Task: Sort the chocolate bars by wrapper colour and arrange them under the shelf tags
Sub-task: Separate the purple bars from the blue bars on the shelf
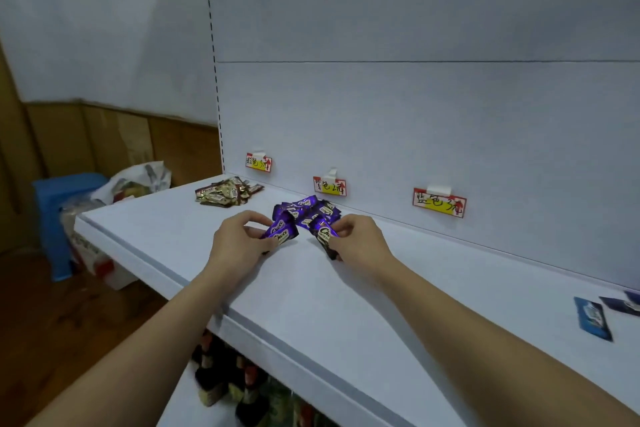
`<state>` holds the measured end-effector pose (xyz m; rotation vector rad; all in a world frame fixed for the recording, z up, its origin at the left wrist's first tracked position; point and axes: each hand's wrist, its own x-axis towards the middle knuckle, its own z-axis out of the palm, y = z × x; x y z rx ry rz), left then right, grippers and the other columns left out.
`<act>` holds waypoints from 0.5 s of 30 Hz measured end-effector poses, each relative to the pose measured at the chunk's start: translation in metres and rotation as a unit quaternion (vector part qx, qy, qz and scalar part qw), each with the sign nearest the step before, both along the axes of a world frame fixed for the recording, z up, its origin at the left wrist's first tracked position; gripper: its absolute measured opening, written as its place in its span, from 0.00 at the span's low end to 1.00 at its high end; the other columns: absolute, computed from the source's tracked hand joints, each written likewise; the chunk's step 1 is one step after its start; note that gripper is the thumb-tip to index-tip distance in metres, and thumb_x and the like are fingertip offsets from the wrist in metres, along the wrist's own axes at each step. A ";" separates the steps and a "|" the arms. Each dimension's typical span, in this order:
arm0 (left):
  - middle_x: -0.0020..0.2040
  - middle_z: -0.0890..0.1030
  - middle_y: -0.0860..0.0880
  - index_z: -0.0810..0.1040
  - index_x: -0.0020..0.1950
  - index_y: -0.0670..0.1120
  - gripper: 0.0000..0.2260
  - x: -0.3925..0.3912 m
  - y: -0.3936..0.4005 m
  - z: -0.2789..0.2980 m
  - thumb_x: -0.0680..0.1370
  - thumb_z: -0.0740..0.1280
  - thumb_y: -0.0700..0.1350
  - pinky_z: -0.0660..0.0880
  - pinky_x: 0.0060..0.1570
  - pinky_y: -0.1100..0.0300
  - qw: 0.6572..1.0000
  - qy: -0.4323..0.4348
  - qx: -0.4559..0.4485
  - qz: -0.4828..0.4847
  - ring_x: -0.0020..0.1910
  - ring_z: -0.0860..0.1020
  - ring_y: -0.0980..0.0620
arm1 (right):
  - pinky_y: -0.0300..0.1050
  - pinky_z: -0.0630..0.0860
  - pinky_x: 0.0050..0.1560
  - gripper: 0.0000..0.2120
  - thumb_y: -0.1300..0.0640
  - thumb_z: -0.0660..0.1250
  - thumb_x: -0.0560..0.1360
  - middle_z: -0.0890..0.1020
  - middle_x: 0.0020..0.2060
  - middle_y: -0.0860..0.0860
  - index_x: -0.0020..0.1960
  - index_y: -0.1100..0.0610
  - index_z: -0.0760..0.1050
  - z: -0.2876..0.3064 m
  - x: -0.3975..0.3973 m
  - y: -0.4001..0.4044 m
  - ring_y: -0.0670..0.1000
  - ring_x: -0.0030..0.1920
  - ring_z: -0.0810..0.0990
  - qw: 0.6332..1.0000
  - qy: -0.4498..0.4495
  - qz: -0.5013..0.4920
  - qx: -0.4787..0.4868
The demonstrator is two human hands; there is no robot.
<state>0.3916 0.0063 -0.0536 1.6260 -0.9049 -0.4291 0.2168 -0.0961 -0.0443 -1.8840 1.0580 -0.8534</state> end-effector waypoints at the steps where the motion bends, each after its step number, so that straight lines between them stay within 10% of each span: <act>1: 0.35 0.85 0.49 0.80 0.47 0.48 0.11 0.008 -0.010 0.001 0.70 0.76 0.36 0.76 0.32 0.63 1.000 -0.026 0.012 -0.006 0.37 0.83 0.51 | 0.42 0.76 0.43 0.05 0.58 0.71 0.73 0.83 0.42 0.50 0.49 0.53 0.79 0.001 0.008 -0.007 0.51 0.44 0.82 1.000 0.005 -0.006 -0.011; 15: 0.57 0.74 0.45 0.78 0.64 0.51 0.19 0.074 -0.098 0.001 0.74 0.73 0.45 0.68 0.52 0.60 0.957 -0.255 0.096 -0.099 0.52 0.73 0.50 | 0.43 0.69 0.46 0.06 0.59 0.63 0.74 0.73 0.45 0.46 0.49 0.53 0.76 -0.027 0.074 -0.056 0.49 0.48 0.72 0.971 0.109 -0.104 -0.185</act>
